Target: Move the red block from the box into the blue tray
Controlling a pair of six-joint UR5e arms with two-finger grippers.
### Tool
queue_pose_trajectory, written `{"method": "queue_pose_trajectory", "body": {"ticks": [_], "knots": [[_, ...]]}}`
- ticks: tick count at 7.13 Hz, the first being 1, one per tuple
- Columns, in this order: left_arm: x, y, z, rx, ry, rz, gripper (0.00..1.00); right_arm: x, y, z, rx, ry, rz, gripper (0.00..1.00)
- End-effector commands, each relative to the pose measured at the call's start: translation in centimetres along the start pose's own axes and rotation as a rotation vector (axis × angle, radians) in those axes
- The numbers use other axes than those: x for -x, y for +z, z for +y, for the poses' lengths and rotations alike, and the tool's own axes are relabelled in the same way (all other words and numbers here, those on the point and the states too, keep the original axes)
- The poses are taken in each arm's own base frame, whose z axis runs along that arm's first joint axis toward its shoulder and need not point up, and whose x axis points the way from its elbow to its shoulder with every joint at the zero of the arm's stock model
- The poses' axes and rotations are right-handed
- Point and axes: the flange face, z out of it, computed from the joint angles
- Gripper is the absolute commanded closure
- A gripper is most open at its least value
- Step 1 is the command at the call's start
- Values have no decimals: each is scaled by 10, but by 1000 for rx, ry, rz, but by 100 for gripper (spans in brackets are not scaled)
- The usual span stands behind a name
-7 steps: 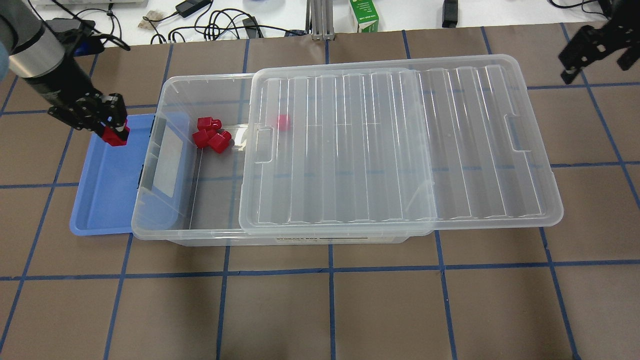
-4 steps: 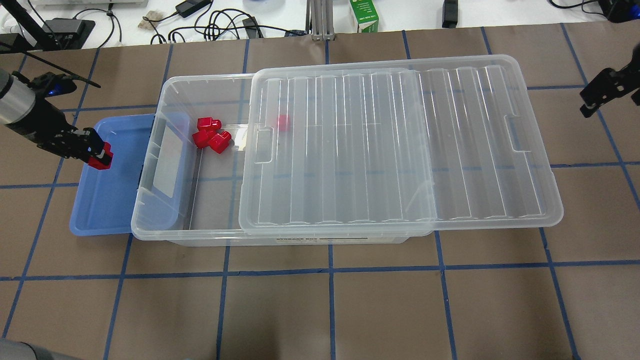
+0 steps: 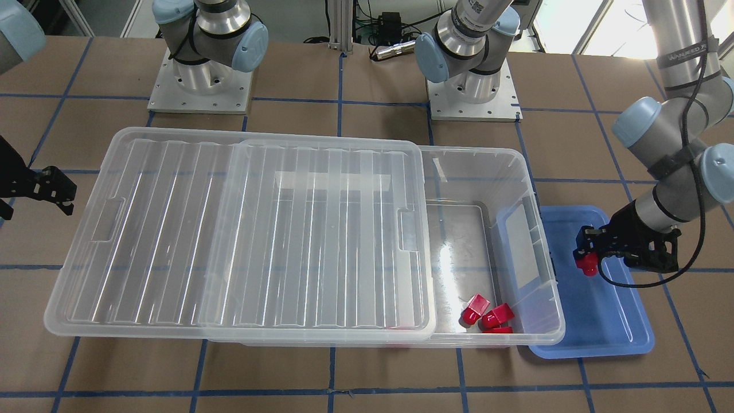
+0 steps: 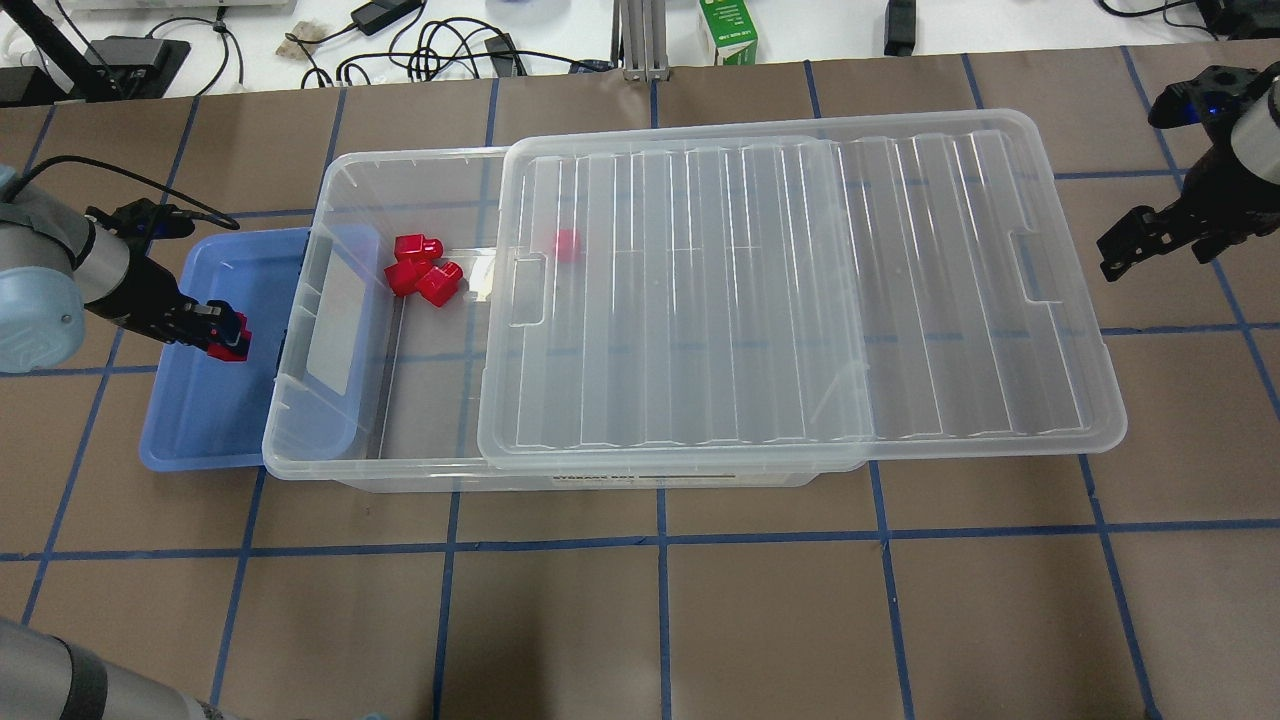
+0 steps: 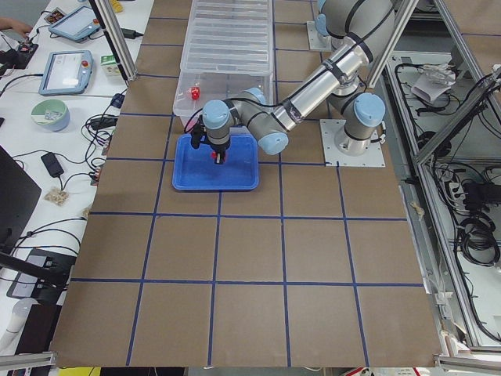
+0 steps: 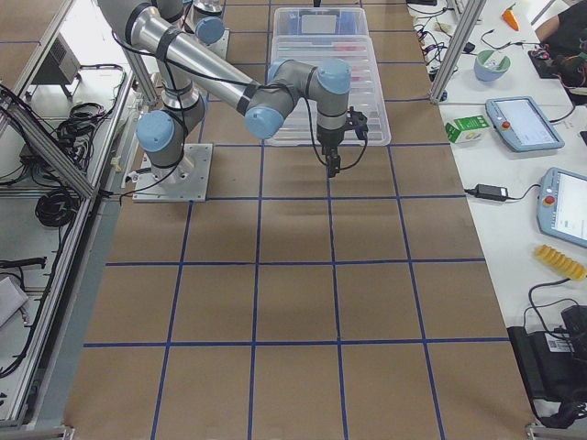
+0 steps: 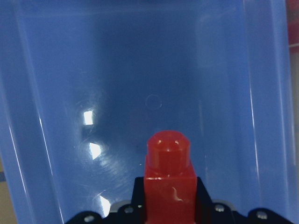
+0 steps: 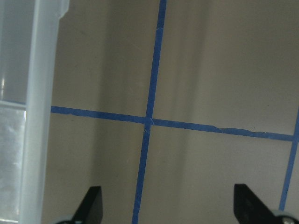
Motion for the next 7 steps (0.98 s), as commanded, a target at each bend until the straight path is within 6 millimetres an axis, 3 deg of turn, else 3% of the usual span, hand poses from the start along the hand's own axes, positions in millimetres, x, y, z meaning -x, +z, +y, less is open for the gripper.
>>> {"method": "queue_pose_trajectory", "body": {"ticks": [1,2,3,4,7], "knots": [[4,15,0,20,-1,-16,62,17,2,-3,4,101,-8,0],[6,15,-2,16,2,-19,43,38,-1,-9,-4,92,-17,0],[5,2,-5,-6,1,-34,13,66,-2,-14,-4,129,-22,0],[-5,-18,-12,-16,14,-44,0,97,-2,-18,-5,125,-28,0],[-51,-126,-36,57,86,-102,0,177,-6,-24,-12,150,-26,0]]}}
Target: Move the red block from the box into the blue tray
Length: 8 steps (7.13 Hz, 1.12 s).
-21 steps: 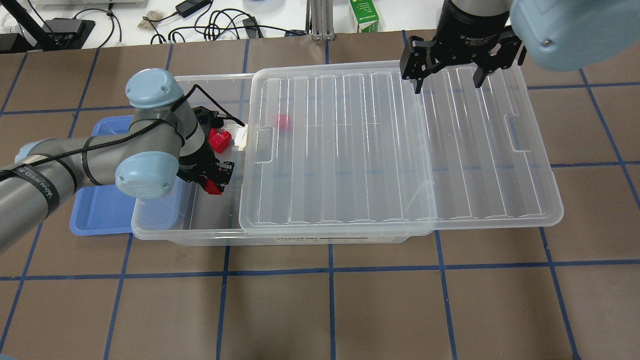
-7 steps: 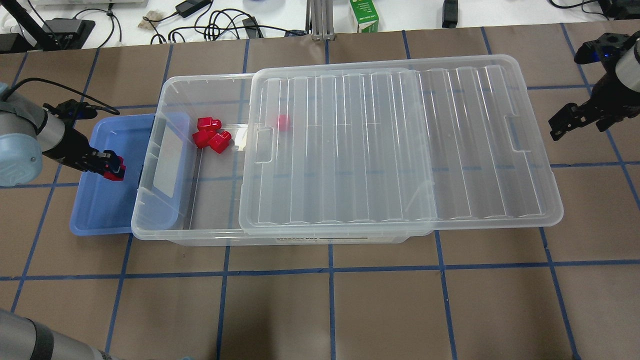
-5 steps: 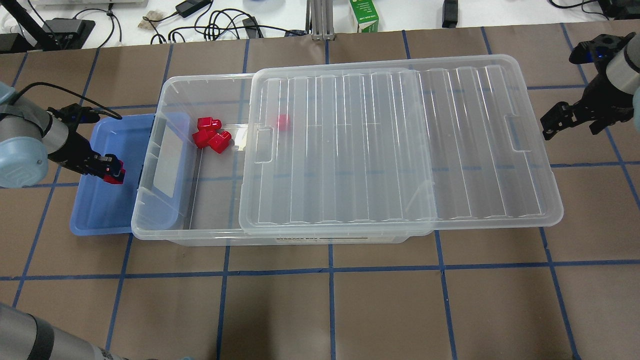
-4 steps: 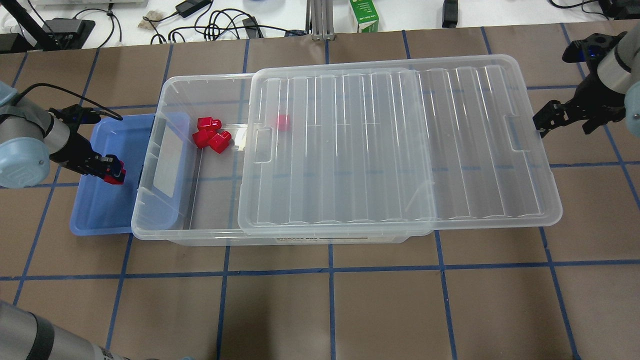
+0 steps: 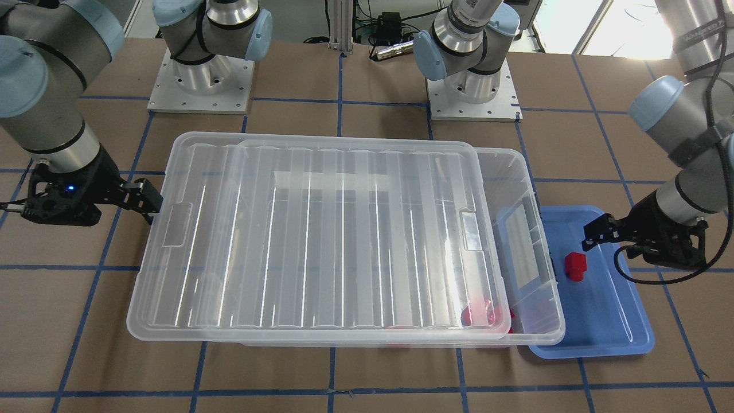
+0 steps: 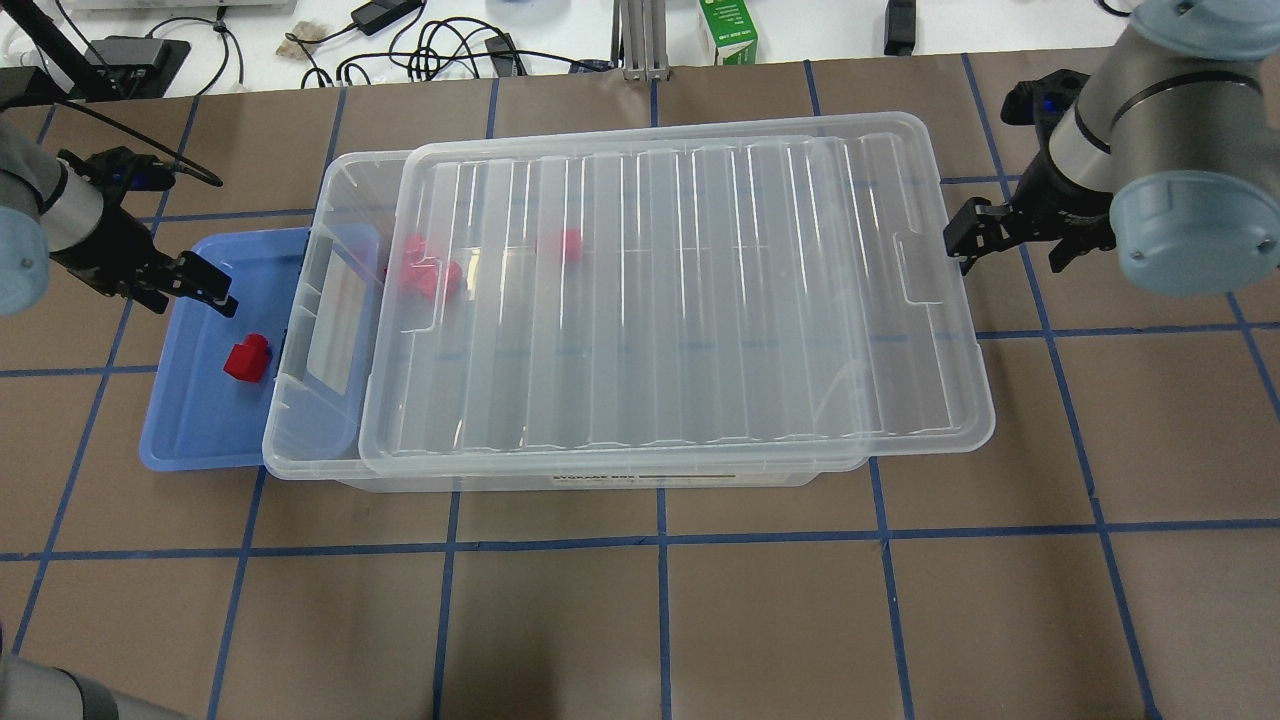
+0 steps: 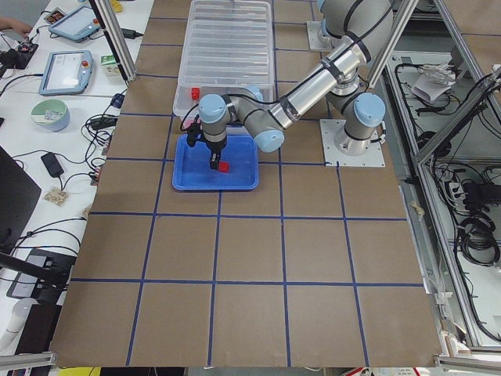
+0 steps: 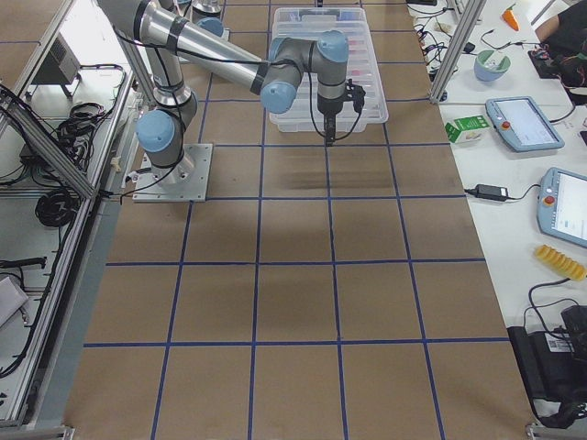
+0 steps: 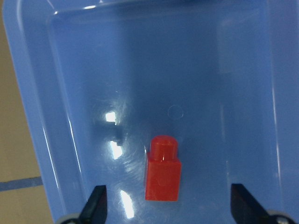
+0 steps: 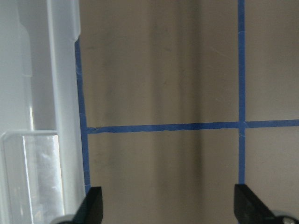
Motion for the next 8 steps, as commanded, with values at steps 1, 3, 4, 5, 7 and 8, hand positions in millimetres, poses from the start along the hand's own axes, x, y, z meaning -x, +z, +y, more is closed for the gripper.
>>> {"method": "queue_pose_trajectory", "body": {"ticks": [1,3,4,5,7,8], "knots": [[-41,-81,-15,42,54,-37,0,45,0,5,-5,-20,-2,0],[-122,-119,-23,35,-12,-70,0,51,-1,7,-4,-22,-9,0],[-174,-129,-22,26,-44,-108,0,59,0,8,-3,-36,-12,0],[-221,-144,-15,4,-33,-133,0,72,-1,10,-8,-60,-13,0],[-281,-146,-7,-3,-67,-137,0,74,1,10,-5,-76,-10,0],[-302,-149,0,-9,-37,-135,0,71,-11,4,-30,-78,-7,0]]}}
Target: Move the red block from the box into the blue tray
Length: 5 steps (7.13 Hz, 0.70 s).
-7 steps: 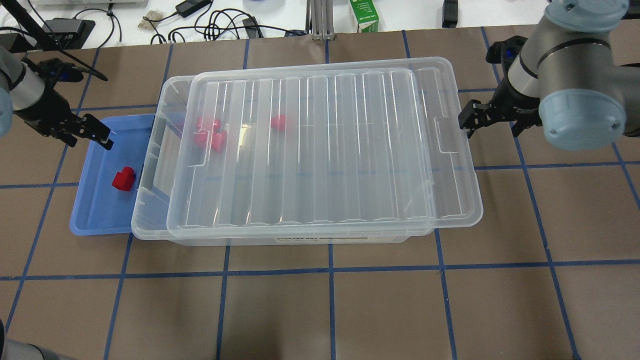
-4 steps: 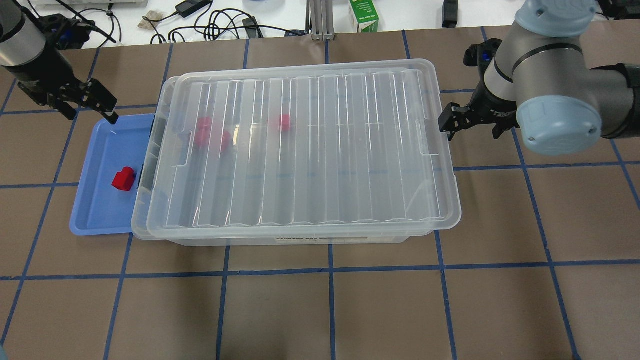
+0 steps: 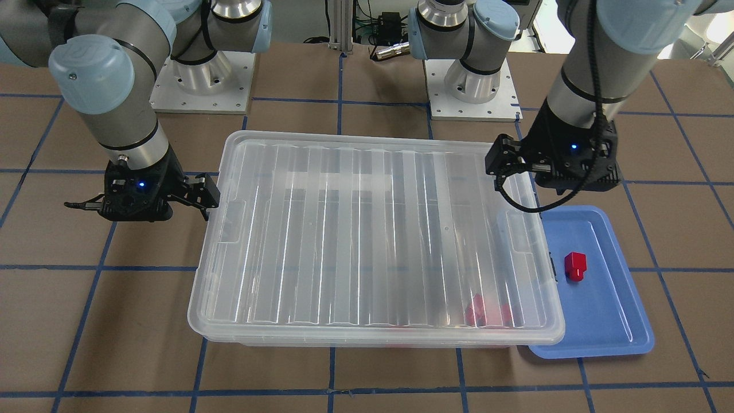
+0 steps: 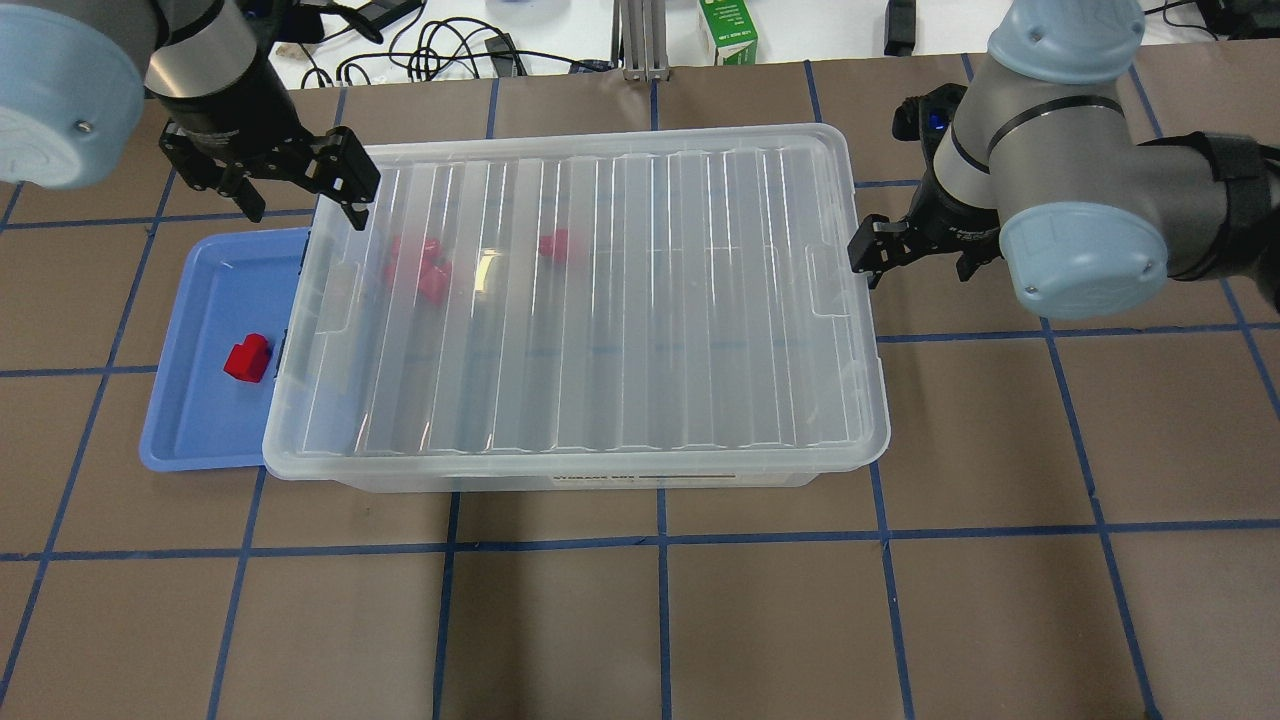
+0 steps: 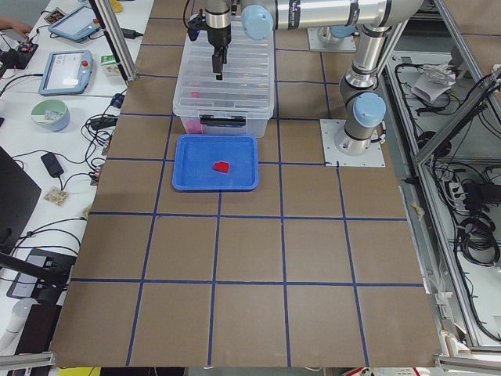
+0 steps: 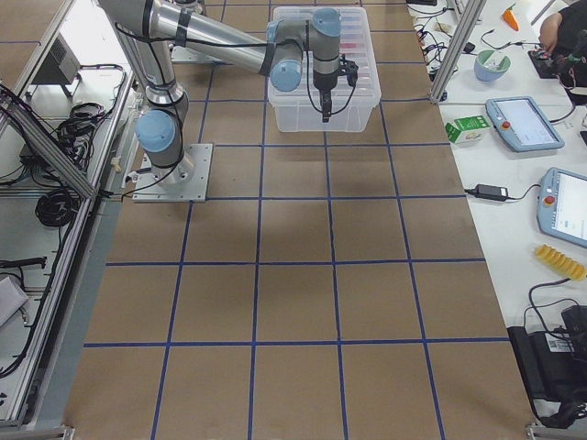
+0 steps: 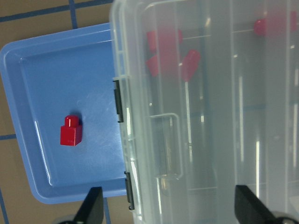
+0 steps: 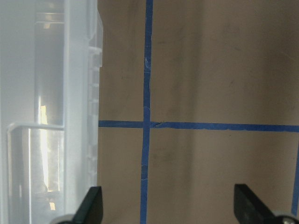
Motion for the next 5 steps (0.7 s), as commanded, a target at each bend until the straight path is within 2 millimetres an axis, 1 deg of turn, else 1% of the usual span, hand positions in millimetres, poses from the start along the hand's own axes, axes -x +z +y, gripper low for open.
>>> {"method": "queue_pose_trajectory", "body": {"ticks": [1,2,3,4,5], "knots": [[-28,-14,16,-20,15,-3,0,1,-44,-8,-75,-10,8,0],[-25,-15,20,-21,15,-3,0,20,-89,0,-79,-16,-1,0],[-26,-16,20,-25,19,3,0,43,-125,3,-94,-54,1,0],[-27,-20,23,-33,20,7,0,62,-155,9,-76,-90,-4,0],[-30,-17,21,-28,25,12,0,65,-176,9,-62,-90,1,0]]}}
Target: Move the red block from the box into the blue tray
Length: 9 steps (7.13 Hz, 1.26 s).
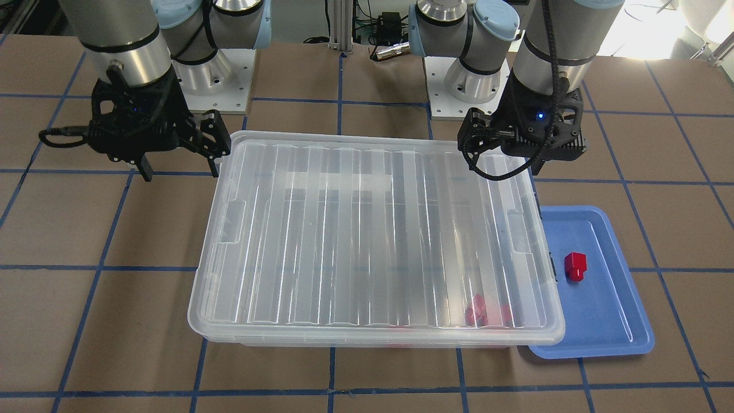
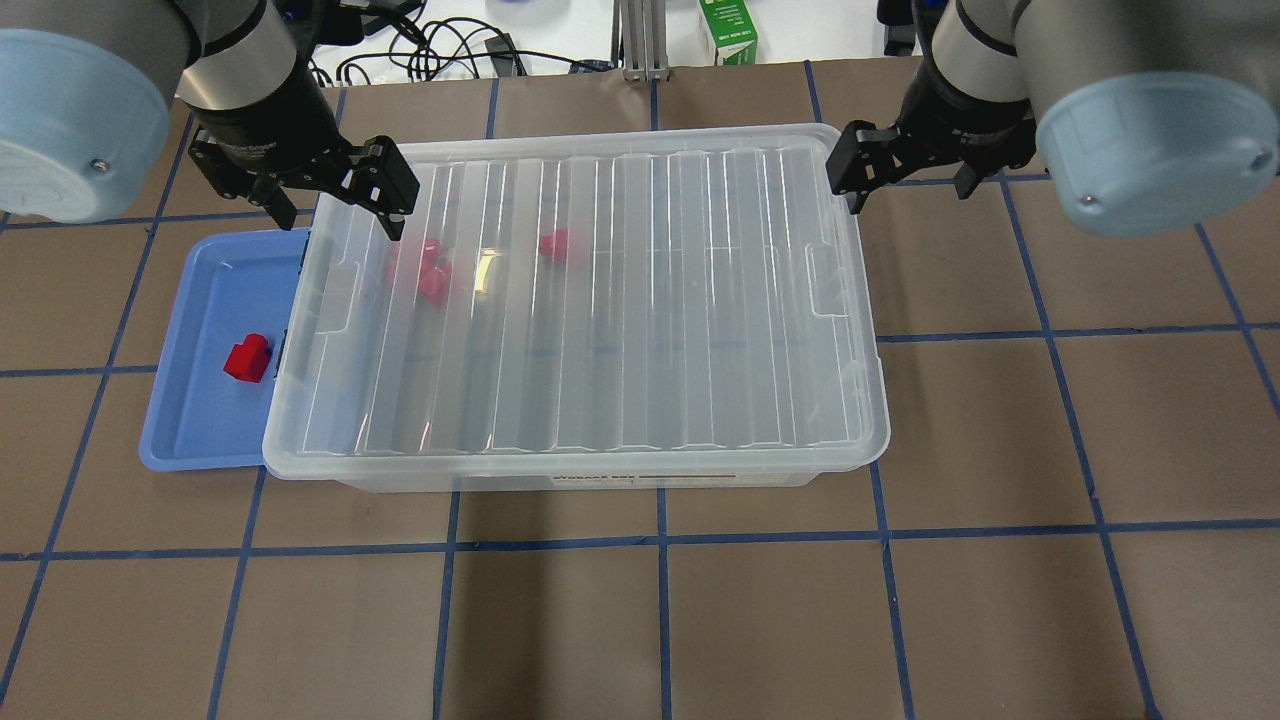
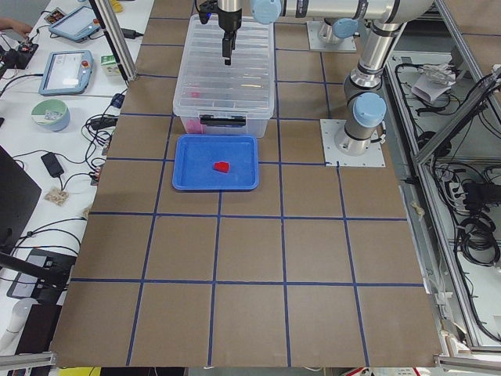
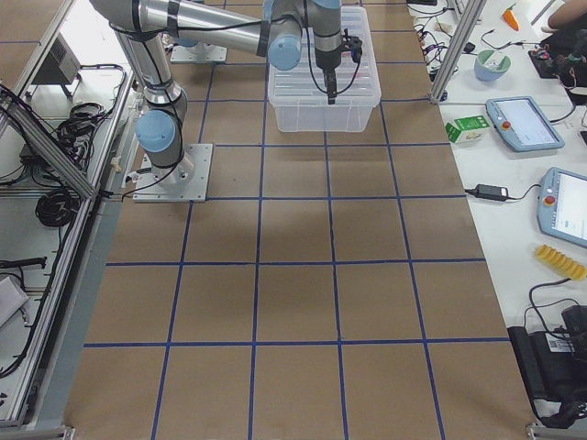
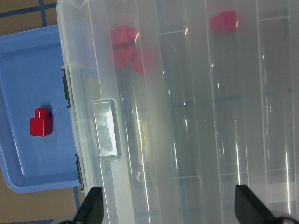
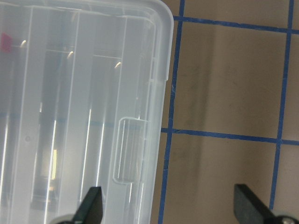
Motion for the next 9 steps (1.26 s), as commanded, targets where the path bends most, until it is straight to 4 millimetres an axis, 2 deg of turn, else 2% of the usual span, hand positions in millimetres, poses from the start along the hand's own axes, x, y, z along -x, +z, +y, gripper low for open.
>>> {"method": "queue_pose_trajectory", "body": {"ticks": [1,7,9], "knots": [[1,0,0,0,-3,4,0,11,-40,-3,16,-17,6,0],[-1,-1,-3,-6,-3,30,0,8,-31,-2,31,-15,3,0],[-2,-21,2,-46,-2,27,0,8,-31,-2,31,-14,-3,0]]}}
